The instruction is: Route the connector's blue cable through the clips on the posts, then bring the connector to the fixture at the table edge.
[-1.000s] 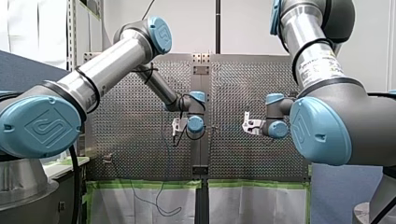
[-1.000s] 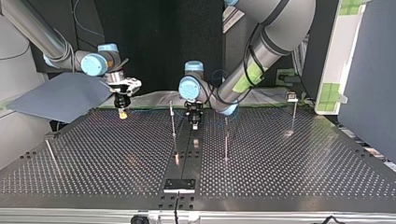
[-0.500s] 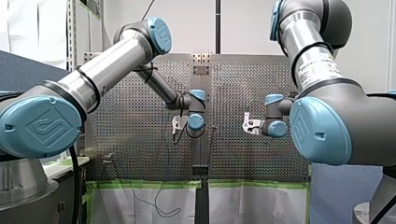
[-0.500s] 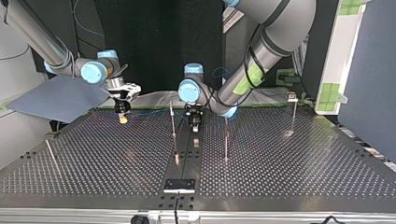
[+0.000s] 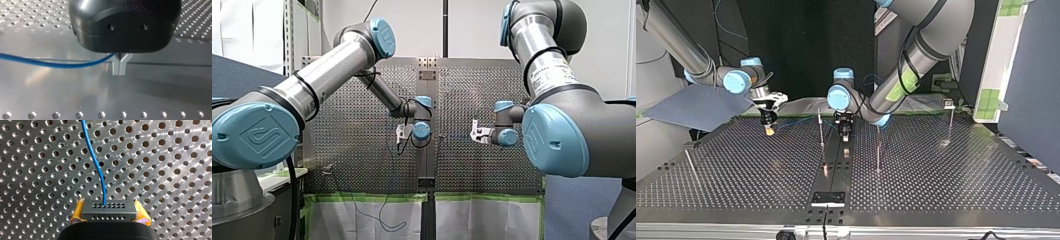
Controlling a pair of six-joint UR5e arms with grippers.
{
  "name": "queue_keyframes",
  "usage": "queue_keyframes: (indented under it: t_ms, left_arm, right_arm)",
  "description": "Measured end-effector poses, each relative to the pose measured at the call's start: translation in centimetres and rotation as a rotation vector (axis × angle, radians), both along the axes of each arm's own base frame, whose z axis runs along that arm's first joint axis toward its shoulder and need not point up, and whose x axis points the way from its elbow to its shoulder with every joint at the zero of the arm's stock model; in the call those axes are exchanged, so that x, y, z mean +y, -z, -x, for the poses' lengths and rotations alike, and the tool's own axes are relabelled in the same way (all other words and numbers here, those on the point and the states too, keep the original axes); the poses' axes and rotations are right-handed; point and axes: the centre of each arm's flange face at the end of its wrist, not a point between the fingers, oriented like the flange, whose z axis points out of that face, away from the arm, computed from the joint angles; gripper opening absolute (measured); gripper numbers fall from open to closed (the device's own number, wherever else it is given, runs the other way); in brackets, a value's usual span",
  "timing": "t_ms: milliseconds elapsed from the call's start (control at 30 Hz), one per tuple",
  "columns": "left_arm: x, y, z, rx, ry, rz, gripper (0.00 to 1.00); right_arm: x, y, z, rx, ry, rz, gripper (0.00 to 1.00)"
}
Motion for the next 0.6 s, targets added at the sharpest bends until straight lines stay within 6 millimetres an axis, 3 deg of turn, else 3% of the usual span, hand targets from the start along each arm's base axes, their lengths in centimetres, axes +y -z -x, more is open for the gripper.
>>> queue_keyframes:
  t_ms: [533, 567, 600]
  left_arm:
    - [-0.02, 0.02, 0.06, 0.001, -0.004, 0.011, 0.0]
    - [-0.09, 0.01, 0.08, -0.001, -0.002, 0.013, 0.14]
    - [-0.16, -0.01, 0.1, -0.003, 0.0, 0.013, 0.14]
  right_arm:
    - [-0.4, -0.44, -0.23, 0.0, -0.01, 0.004, 0.16]
    - [-0.39, -0.44, -0.26, 0.0, -0.011, 0.003, 0.16]
    - [-0.37, -0.43, -0.29, 0.0, -0.011, 0.003, 0.16]
